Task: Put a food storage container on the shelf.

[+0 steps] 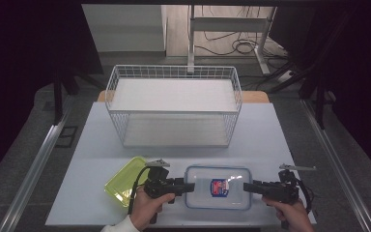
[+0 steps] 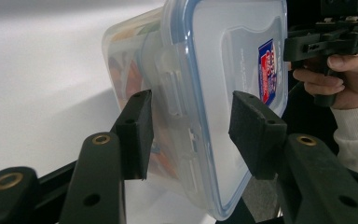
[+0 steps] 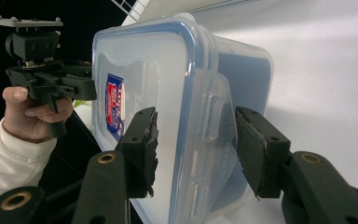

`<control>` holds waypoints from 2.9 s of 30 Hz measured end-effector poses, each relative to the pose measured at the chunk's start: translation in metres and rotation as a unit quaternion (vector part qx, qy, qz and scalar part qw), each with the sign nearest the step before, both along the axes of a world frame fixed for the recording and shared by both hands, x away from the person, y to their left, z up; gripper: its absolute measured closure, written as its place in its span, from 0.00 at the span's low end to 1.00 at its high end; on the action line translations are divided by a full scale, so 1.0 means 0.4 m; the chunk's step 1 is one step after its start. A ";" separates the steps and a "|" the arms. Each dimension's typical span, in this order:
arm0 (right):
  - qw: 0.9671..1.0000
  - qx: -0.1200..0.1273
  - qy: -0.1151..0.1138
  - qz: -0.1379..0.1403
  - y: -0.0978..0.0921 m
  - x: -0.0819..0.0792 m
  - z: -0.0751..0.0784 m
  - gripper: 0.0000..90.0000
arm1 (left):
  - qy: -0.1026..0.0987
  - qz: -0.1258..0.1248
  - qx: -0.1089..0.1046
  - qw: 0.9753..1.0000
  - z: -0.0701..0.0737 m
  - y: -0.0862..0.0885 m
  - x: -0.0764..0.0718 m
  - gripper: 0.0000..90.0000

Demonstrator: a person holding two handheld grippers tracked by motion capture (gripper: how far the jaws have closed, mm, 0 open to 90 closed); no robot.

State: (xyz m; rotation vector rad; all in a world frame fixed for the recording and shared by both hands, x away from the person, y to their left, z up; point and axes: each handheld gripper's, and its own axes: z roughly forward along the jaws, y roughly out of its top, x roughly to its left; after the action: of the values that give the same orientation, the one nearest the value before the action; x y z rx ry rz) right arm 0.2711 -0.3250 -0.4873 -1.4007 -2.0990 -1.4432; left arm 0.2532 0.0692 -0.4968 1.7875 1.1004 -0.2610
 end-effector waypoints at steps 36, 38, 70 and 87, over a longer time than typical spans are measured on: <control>0.996 0.023 -0.081 0.007 0.032 0.001 0.113 0.59 | -0.064 0.008 0.004 0.998 0.130 0.043 -0.003 0.58; 0.996 0.027 -0.087 0.009 0.035 0.006 0.125 0.59 | -0.070 0.008 0.006 0.997 0.148 0.047 0.001 0.58; 0.987 0.015 -0.154 0.037 0.157 0.118 0.360 0.59 | -0.144 0.033 -0.002 0.989 0.359 0.166 0.071 0.58; 0.983 0.017 -0.175 0.044 0.237 0.211 0.462 0.59 | -0.168 0.039 0.007 0.985 0.470 0.243 0.152 0.58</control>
State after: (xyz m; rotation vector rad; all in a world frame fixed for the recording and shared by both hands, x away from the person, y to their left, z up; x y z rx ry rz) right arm 0.3553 -0.2302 -0.3027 -1.0890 -2.2912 -1.7864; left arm 0.3140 0.1665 -0.3086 1.7188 0.9274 0.0930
